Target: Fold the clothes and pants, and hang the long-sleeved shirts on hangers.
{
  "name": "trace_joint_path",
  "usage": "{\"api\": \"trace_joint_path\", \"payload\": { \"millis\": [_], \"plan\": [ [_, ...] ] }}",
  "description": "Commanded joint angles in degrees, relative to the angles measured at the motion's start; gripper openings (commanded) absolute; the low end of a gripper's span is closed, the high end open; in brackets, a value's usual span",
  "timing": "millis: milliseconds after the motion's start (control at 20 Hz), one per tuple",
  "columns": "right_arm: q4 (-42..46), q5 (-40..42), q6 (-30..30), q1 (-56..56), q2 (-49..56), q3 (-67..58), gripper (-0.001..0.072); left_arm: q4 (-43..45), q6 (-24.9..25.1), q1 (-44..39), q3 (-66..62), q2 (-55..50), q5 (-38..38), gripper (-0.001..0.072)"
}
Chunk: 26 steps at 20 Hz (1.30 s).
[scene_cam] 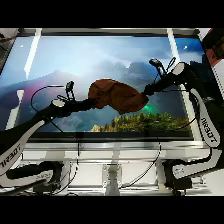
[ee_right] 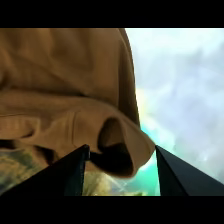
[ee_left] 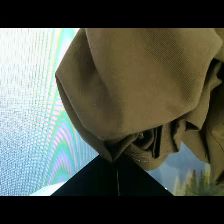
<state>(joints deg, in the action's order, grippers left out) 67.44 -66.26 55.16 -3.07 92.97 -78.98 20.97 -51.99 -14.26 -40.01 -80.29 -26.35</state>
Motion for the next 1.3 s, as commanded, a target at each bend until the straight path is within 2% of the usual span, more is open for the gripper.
{"api": "trace_joint_path", "payload": {
  "millis": [0,250,350,400,550,650,750,900,1150,1250],
  "plan": [
    [0.4,1.2,-2.4,-2.0,1.7,-0.1,0.0485,0.0,0.2,0.1,-0.1,0.0,0.0,0.002],
    [0.3,1.4,-3.0,-3.9,4.1,-0.1,0.0473,0.0,0.2,0.1,-0.1,0.0,0.1,0.002],
    [0.3,1.6,-3.0,-4.6,5.1,0.0,0.0422,0.0,0.2,0.1,-0.1,0.0,0.0,0.002],
    [0.4,2.5,-3.0,-5.0,5.4,0.0,0.0357,0.0,0.2,0.1,-0.1,0.0,0.0,0.002],
    [0.5,5.2,-3.2,-5.6,5.4,-0.5,0.0015,0.0,0.2,0.1,-0.1,0.1,0.0,0.002],
    [1.6,3.9,-2.2,-5.5,5.3,-2.8,0.0012,0.0,0.2,0.3,-0.1,1.0,0.0,0.002],
    [7.1,2.8,2.0,-5.5,4.5,-6.2,0.0011,0.0,1.1,2.0,-0.1,3.7,0.0,0.002],
    [15.1,2.9,8.1,-5.0,1.1,-11.5,0.0011,0.0,2.8,9.1,-0.1,11.7,0.0,0.0019],
    [15.3,4.4,18.8,1.4,-7.9,-18.2,0.0012,0.0,2.8,24.0,-0.1,29.1,0.0,0.0019],
    [15.1,4.0,21.0,4.2,-12.0,-18.4,0.0012,0.0,3.3,28.2,-0.1,34.9,0.0,0.002]
  ]
}}
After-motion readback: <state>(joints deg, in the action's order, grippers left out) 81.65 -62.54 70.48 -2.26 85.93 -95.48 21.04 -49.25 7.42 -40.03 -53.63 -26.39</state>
